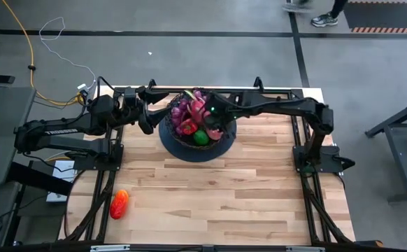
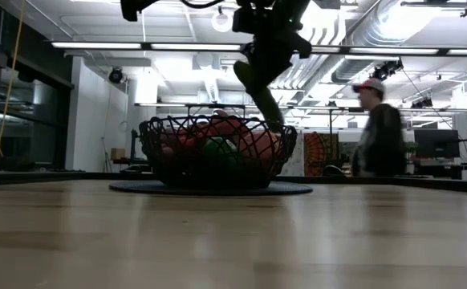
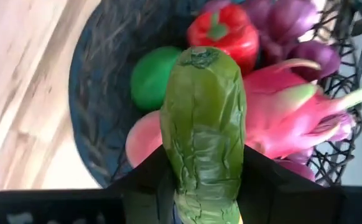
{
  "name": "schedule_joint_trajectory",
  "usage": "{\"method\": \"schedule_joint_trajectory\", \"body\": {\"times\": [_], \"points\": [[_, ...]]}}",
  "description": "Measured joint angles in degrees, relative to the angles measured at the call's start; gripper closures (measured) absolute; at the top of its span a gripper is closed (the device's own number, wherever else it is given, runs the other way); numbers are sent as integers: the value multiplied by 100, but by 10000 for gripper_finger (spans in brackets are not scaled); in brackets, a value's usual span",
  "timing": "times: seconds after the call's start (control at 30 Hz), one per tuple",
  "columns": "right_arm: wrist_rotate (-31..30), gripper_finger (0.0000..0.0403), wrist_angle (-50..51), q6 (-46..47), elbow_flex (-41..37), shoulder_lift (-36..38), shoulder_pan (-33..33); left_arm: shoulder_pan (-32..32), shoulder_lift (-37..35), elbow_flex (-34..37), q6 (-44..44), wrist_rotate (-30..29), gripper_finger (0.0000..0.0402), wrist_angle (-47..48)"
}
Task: Build produce basket
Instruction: Put the cucumber into the wire basket, then put the mango into the wire basket
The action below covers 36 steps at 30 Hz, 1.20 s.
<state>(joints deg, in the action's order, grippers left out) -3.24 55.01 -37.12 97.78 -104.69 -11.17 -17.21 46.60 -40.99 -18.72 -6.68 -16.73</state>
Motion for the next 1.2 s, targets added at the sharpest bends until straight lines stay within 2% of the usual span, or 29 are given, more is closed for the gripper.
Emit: {"method": "schedule_joint_trajectory", "body": {"times": [0.17, 0.27, 0.37, 0.63, 0.77, 0.9, 1.03, 1.2], "points": [[-60, 282, 153, 113, -2, -57, 151, 0, 1, 0, 137, -4, 23, 19], [-131, 266, 70, 239, -4, -75, 187, -2, 1, 0, 136, -4, 23, 20], [-316, 234, 126, 567, -9, -135, 184, -2, 1, 0, 136, -2, 23, 20], [-316, 142, -53, 1153, 195, -168, 191, -2, 0, 0, 138, 0, 23, 35], [-134, 126, 192, 1408, 656, -155, 128, -2, -1, 0, 138, 2, 23, 39], [347, 124, 724, 1829, 907, 52, -65, -2, -1, 0, 138, 108, 23, 77], [628, 124, 737, 2309, 348, 570, -210, 2, -1, 0, 138, 219, 23, 177], [810, 124, -565, 3119, -1564, 1790, -227, 2, 1, 0, 227, 466, 23, 256]]}}
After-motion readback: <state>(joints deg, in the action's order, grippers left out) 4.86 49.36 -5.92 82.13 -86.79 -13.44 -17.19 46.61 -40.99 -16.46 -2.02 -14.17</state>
